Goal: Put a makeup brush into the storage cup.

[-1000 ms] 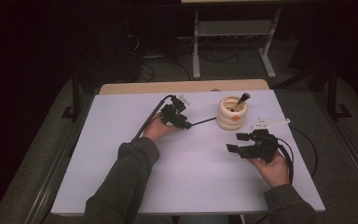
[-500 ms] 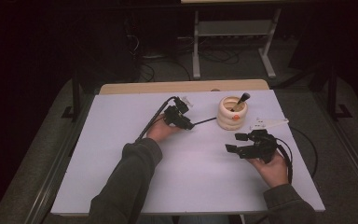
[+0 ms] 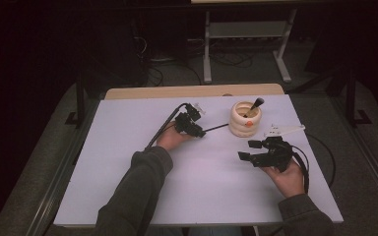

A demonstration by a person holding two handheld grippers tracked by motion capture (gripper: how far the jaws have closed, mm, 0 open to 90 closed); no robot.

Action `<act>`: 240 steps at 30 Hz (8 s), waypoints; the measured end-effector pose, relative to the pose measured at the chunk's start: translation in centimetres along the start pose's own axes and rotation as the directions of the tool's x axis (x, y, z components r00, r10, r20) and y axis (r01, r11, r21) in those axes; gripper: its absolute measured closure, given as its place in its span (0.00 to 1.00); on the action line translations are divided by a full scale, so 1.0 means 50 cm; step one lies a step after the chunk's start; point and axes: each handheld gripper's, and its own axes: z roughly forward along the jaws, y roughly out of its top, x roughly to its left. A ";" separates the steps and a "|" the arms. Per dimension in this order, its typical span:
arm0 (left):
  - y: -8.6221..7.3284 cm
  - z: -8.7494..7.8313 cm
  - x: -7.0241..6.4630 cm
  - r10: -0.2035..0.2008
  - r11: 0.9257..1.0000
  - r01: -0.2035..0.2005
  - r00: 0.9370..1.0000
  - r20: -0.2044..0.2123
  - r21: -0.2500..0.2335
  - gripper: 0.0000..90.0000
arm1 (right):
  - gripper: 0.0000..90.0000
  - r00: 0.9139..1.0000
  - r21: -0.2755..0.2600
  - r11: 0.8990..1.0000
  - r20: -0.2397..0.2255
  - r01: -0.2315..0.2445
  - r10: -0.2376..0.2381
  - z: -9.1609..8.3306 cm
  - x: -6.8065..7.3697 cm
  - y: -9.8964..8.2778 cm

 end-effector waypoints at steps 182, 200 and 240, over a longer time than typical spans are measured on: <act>-0.103 -0.285 -0.248 0.416 0.908 -0.418 0.892 0.174 -0.029 0.96 | 0.64 0.853 0.230 0.863 -0.397 0.450 -0.339 0.131 0.163 0.125; -0.106 -0.281 -0.255 0.452 0.890 -0.454 0.862 0.229 -0.046 0.96 | 0.91 0.806 0.248 0.831 -0.485 0.498 -0.338 0.155 0.180 0.114; -0.167 -0.282 -0.218 0.321 0.947 -0.296 0.889 0.327 -0.124 0.95 | 0.92 0.794 0.156 0.852 -0.477 0.499 -0.378 0.136 0.186 0.088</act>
